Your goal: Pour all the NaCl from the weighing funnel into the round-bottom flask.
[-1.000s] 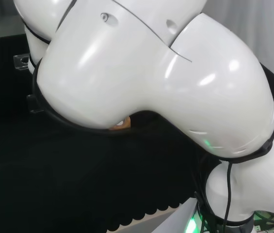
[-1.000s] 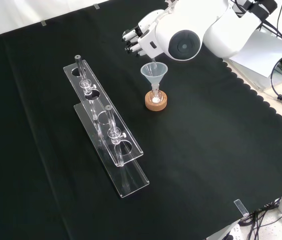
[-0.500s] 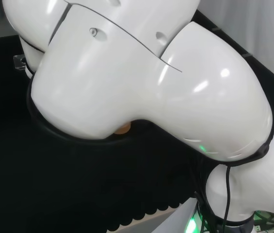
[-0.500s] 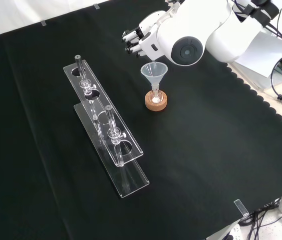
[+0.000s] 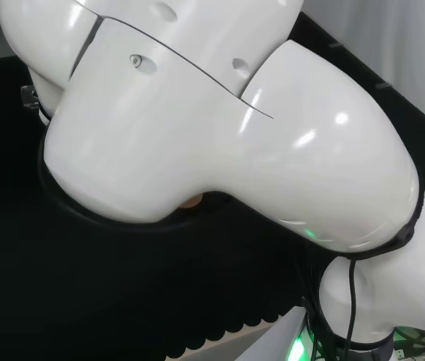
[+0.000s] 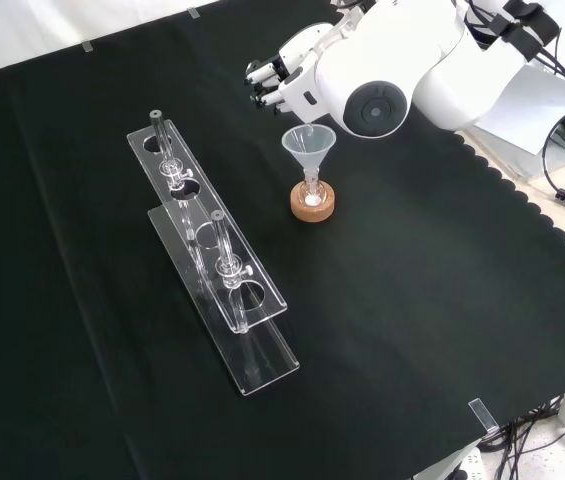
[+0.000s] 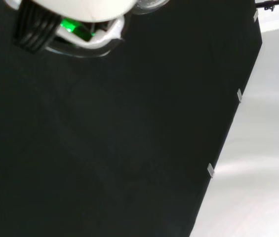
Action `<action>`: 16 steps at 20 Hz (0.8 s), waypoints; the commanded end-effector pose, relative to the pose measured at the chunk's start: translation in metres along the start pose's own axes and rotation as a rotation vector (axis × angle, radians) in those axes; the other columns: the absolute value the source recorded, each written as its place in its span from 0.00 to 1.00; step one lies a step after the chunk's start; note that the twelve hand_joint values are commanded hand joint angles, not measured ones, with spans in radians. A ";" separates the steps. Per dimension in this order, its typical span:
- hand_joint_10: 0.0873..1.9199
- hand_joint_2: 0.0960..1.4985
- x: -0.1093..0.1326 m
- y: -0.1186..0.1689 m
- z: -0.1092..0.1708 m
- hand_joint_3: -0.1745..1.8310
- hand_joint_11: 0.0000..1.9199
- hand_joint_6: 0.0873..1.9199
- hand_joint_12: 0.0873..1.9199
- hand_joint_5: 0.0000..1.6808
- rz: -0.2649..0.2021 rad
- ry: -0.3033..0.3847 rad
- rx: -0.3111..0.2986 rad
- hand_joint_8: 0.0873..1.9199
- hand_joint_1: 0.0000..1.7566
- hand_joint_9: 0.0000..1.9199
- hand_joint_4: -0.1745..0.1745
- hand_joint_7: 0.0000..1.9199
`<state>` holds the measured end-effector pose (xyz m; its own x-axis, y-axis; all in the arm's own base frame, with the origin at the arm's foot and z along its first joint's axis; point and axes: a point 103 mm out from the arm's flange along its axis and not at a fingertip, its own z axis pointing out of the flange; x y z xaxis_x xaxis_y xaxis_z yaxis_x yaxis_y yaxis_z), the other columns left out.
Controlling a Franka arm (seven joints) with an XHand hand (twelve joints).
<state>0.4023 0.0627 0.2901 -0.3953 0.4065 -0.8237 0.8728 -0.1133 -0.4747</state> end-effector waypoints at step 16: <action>0.21 0.37 -0.001 0.005 0.003 0.51 0.27 0.48 0.64 0.69 0.001 0.011 0.022 0.28 0.62 0.45 1.00 0.30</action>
<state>0.4062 0.0618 0.2875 -0.3960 0.3954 -0.8288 0.8664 -0.1381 -0.4799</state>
